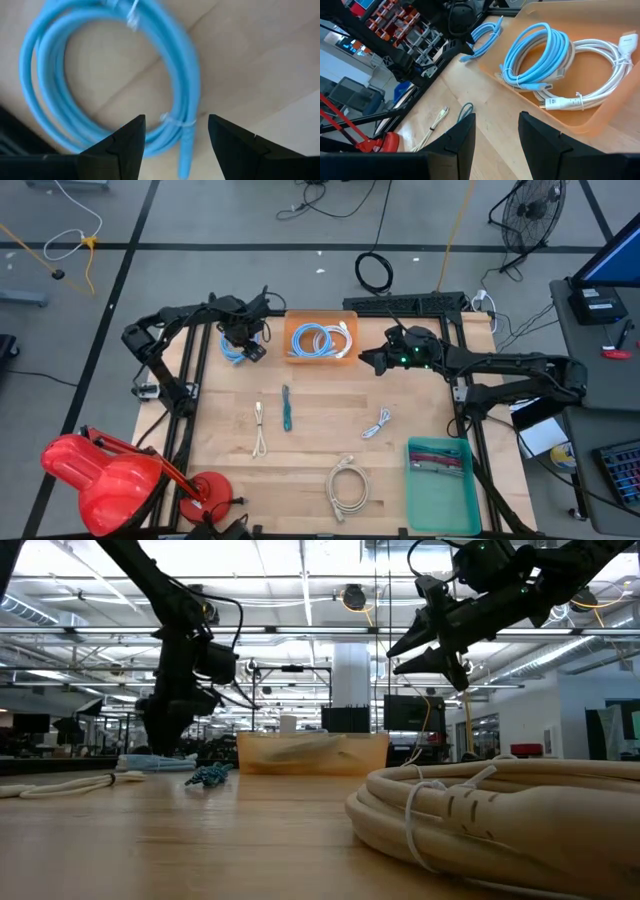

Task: Pick & Place USB Port
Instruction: Put the large blue charger cable into the orange bin

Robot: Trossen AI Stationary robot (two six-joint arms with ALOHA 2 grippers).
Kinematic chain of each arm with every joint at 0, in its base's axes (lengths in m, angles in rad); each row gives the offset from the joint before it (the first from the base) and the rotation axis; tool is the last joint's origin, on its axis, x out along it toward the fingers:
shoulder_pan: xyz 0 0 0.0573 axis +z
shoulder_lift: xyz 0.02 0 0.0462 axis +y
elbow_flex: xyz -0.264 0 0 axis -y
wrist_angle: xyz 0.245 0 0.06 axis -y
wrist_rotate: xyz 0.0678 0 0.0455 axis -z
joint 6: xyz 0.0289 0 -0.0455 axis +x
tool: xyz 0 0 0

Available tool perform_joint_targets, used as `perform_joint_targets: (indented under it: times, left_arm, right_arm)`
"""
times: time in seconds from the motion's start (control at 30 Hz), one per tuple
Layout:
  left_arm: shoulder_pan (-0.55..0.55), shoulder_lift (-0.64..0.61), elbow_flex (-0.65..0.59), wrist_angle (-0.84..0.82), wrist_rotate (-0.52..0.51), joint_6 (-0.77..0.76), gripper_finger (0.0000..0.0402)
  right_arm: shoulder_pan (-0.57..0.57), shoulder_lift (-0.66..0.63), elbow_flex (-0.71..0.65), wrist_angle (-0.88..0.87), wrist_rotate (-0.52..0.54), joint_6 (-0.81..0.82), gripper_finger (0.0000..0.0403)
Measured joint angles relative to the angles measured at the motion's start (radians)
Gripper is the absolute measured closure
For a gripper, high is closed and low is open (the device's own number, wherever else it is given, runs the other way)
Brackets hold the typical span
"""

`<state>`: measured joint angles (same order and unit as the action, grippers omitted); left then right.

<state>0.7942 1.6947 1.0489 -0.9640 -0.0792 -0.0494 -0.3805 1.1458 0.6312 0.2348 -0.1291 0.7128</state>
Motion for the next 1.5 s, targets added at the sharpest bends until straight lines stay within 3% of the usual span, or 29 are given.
perform_joint_targets:
  times: [0.33,0.47,0.6,0.83,1.17,1.4,1.5]
  left_arm:
    - [-0.040,0.023,0.000,0.122,0.002,-0.007,0.0184]
    - [-0.040,0.080,0.002,0.120,-0.003,-0.010,0.0203]
    - [-0.042,0.129,0.006,0.103,-0.017,-0.025,0.0247]
    - [-0.057,0.096,0.005,0.090,-0.037,-0.015,0.0380]
    - [-0.059,-0.081,0.055,0.010,-0.122,0.025,0.0385]
    - [-0.095,-0.189,0.145,0.024,-0.118,0.079,0.0385]
    - [-0.118,-0.192,0.225,0.030,-0.054,0.088,0.0385]
  right_arm:
    - [0.000,0.000,0.000,0.000,0.001,0.007,0.0261]
    - [0.000,0.000,0.000,0.000,0.001,0.008,0.0261]
    - [0.000,0.000,0.000,0.000,0.000,0.008,0.0261]
    - [0.000,0.000,0.000,0.003,-0.002,0.020,0.0261]
    - [0.000,0.000,0.000,0.046,-0.002,0.029,0.0261]
    - [0.000,0.000,0.000,0.046,-0.003,0.033,0.0261]
    - [0.000,0.000,0.000,0.046,-0.003,0.034,0.0261]
